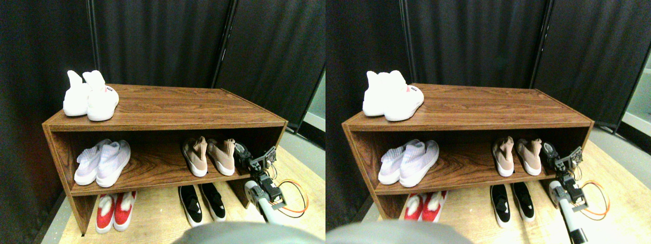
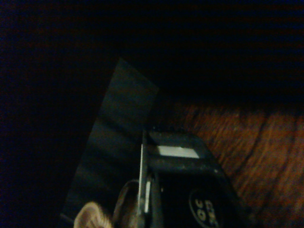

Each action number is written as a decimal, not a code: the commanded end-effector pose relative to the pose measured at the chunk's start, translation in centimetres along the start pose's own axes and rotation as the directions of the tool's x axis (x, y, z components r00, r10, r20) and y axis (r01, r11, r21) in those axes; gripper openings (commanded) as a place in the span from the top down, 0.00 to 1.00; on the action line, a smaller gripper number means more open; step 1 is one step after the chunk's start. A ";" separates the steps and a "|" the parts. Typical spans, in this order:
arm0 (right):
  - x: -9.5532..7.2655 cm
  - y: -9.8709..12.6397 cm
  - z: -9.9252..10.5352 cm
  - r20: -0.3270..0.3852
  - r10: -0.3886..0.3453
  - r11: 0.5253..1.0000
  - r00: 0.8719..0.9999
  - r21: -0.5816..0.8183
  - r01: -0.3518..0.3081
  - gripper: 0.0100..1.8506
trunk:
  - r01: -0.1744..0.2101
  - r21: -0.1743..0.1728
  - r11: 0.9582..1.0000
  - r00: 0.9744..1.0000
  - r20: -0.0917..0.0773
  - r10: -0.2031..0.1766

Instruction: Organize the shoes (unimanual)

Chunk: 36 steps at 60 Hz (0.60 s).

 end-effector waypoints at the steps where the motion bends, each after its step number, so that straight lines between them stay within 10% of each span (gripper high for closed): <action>1: 0.0 -0.2 -1.0 0.013 -0.004 1.000 1.000 -0.027 0.005 0.97 | -0.006 -0.030 1.000 1.000 0.011 0.006; 36: -0.5 0.5 -4.9 -0.099 -0.011 1.000 0.995 0.009 0.011 0.97 | -0.065 -0.077 0.995 0.998 -0.004 0.065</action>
